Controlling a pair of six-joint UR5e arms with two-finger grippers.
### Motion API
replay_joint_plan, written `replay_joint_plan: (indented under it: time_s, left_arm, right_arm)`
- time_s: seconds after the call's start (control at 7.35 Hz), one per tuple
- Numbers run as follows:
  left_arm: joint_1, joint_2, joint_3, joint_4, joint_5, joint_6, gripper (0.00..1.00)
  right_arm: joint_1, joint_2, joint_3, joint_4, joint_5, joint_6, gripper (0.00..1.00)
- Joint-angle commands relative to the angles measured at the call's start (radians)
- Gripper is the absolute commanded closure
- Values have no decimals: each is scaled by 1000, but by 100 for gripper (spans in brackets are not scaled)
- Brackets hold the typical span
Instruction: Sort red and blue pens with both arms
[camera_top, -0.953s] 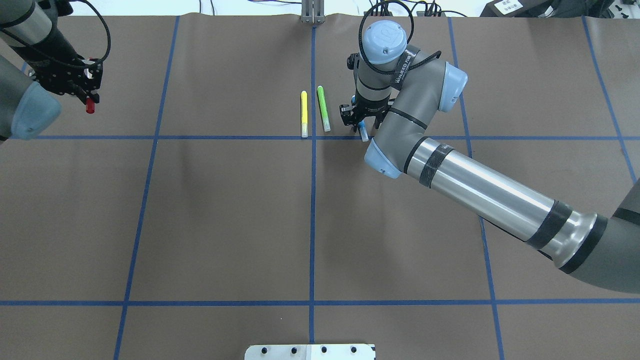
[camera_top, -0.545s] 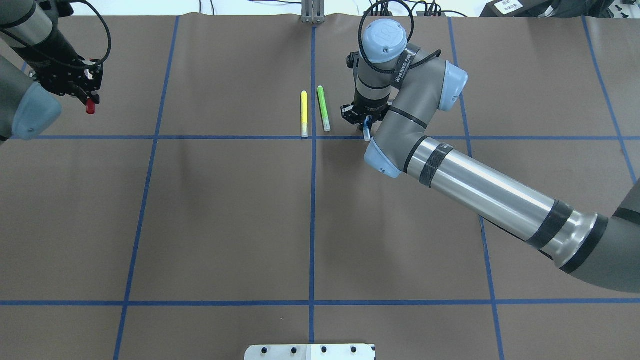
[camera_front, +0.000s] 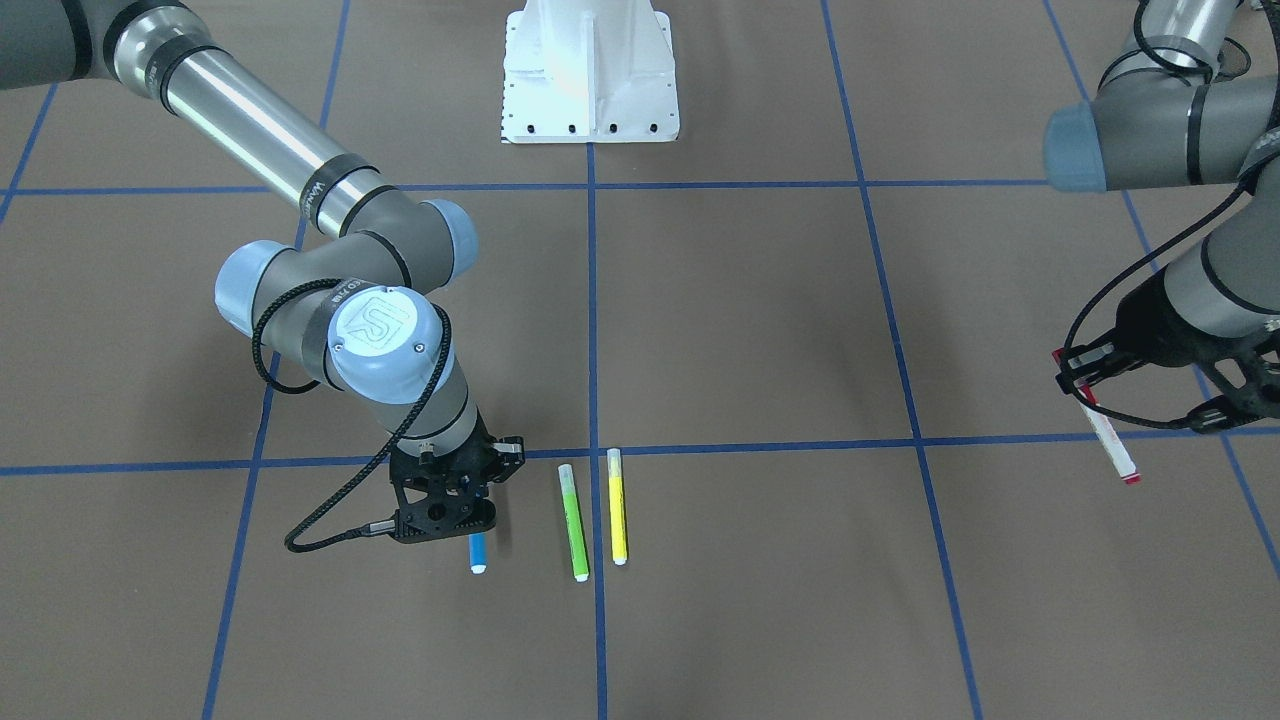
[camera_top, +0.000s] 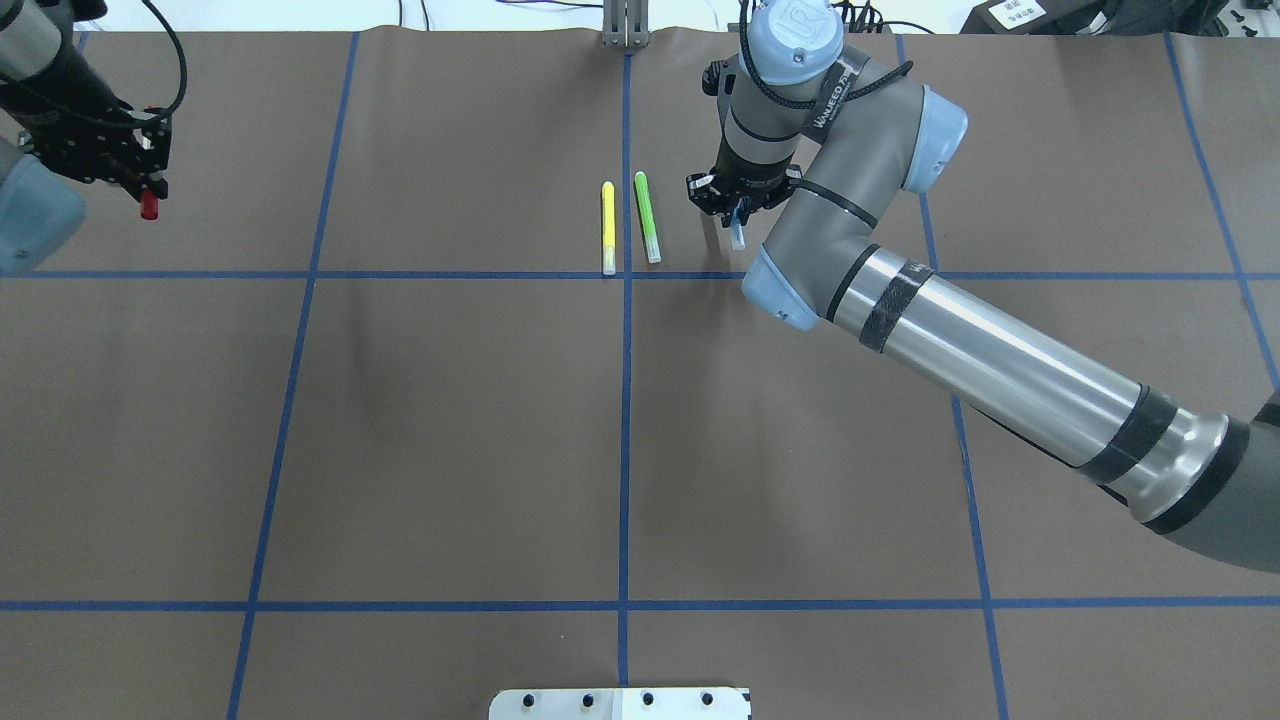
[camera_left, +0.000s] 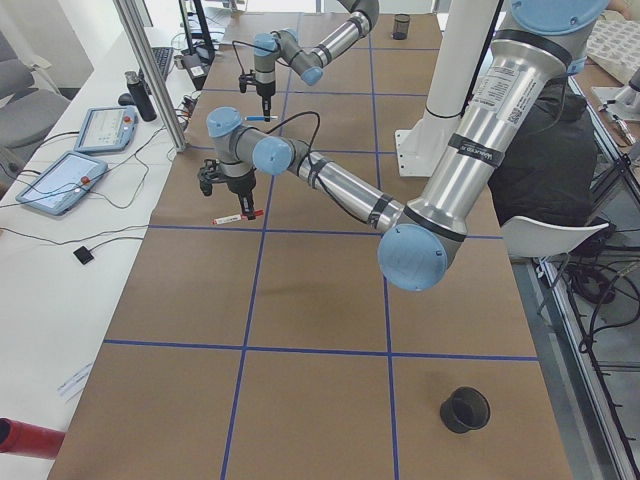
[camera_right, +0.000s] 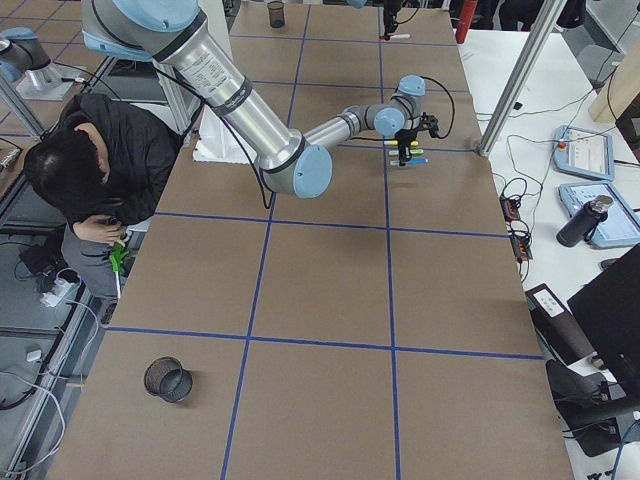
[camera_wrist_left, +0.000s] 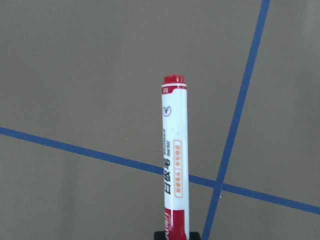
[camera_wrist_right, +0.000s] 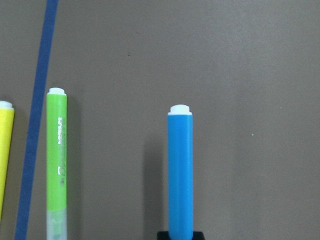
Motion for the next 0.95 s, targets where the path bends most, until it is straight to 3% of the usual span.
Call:
replay_joint_plan:
  time_s: [0.0,0.54,0.82]
  left_arm:
    - [-92,87,-36,37,-2,218,100]
    - [-316,346,-67,63,-5,610,100]
    - [-434,423,-80,169,0,807,100]
  right_arm:
    - [17,-26,34,-54,-57,-3,100]
    - [98,-145,205,-157,-45,-20,100]
    - [147,-265,347,-163,-38,-98,100]
